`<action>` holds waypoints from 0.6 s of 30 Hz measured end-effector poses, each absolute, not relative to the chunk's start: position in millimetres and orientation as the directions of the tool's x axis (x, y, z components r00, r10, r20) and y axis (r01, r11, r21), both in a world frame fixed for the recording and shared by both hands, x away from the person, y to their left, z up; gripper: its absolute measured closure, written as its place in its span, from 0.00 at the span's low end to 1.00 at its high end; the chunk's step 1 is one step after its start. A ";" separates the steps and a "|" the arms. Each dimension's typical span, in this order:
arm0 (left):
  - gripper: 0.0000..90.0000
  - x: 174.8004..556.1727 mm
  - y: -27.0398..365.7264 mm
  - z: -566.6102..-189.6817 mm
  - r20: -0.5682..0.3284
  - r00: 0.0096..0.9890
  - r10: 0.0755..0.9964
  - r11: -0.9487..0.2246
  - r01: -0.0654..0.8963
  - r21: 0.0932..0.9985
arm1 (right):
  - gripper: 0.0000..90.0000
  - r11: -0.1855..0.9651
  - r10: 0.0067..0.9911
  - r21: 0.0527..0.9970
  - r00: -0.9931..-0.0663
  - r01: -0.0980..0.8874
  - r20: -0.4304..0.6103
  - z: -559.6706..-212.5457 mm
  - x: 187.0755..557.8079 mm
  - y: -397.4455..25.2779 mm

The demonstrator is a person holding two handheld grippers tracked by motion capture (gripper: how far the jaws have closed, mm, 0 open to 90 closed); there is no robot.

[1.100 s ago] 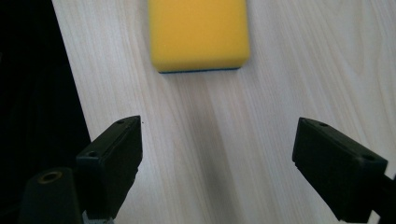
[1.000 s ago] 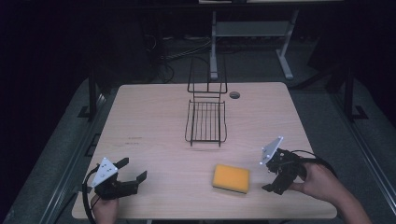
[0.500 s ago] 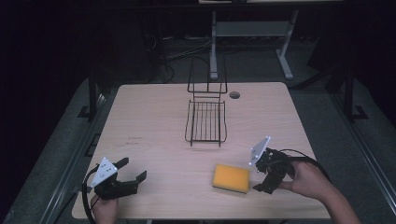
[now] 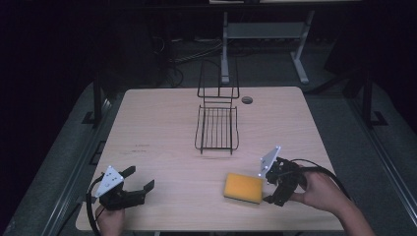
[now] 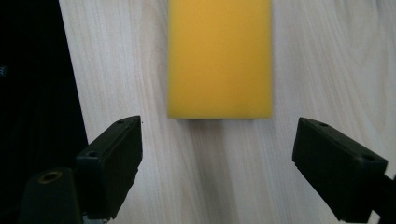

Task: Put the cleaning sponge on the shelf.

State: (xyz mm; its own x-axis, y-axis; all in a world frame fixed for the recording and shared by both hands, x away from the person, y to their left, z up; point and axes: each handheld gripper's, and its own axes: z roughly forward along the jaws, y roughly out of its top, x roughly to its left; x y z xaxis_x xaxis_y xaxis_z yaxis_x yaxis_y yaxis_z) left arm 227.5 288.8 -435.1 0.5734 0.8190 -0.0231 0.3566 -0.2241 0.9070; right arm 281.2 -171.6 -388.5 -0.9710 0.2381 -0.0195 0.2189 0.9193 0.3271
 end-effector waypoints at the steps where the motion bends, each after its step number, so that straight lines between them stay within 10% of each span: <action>1: 0.14 227.4 288.6 -435.0 -0.021 0.575 0.818 -0.227 0.356 0.906 | 0.18 0.919 0.240 0.326 -0.971 0.221 -0.019 -388.9 281.0 -170.6; 18: 0.14 226.9 290.3 -435.0 -0.030 0.570 0.821 -0.213 0.355 0.910 | 0.18 0.920 0.226 0.327 -0.974 0.217 0.011 -402.1 288.7 -146.3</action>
State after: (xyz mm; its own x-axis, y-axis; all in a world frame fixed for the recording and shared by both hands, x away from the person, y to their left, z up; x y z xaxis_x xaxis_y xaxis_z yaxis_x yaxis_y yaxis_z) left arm 226.9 290.3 -435.0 0.5697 0.8213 -0.0300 0.3554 -0.2134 0.9100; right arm 288.7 -146.3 -402.1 -0.9741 0.2260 0.0108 0.2170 0.9197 0.3273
